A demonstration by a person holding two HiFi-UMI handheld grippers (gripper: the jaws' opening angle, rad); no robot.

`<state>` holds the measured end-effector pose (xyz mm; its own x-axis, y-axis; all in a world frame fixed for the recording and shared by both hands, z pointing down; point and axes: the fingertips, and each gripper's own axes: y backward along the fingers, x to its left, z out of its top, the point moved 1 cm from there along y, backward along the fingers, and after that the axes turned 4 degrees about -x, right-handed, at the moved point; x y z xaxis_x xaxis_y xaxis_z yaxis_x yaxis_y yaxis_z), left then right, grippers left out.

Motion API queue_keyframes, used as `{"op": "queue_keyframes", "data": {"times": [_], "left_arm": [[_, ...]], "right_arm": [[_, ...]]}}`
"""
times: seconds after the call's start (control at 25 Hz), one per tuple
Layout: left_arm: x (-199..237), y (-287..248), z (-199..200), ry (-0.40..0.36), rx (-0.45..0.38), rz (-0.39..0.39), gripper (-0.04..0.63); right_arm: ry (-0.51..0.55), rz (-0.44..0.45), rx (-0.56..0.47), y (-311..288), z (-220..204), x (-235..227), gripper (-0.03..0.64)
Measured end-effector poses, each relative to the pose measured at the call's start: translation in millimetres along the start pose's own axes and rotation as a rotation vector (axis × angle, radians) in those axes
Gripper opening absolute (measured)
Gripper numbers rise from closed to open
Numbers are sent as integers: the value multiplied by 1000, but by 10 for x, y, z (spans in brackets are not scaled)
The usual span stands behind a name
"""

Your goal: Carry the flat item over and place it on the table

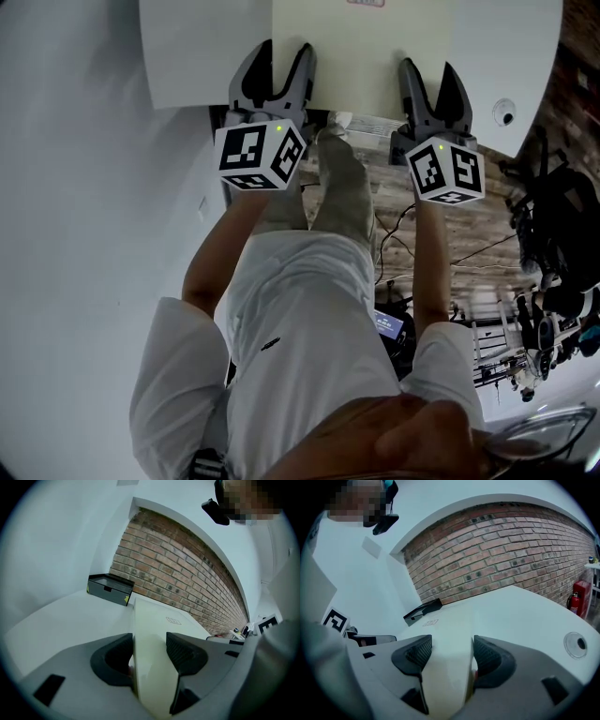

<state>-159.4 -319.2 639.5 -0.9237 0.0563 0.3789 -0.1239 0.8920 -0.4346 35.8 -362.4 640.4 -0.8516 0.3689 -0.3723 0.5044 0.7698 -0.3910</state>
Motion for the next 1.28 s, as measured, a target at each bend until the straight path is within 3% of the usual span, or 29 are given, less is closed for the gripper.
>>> {"op": "queue_keyframes", "data": {"times": [0.28,0.52,0.76,0.88,1.04,1.28], "left_arm": [[31,-38,-159,-13,45,13,235],[16,8,-139,-38,40,4,231],[-97,191,75,-92,-8,15,201],[-208,288,164,-115,-14,11,155],[-403,463,260,-137,-34,11,98],[-729,710,392,-149,-36,-9,49]], "right_arm": [[4,-9,50,-17,-156,-53,287],[42,-20,34,48,-108,-55,287],[65,-20,-17,207,111,24,287],[85,-10,-34,335,253,59,282],[100,-24,-62,593,446,54,98],[87,37,-46,903,638,129,44]]}}
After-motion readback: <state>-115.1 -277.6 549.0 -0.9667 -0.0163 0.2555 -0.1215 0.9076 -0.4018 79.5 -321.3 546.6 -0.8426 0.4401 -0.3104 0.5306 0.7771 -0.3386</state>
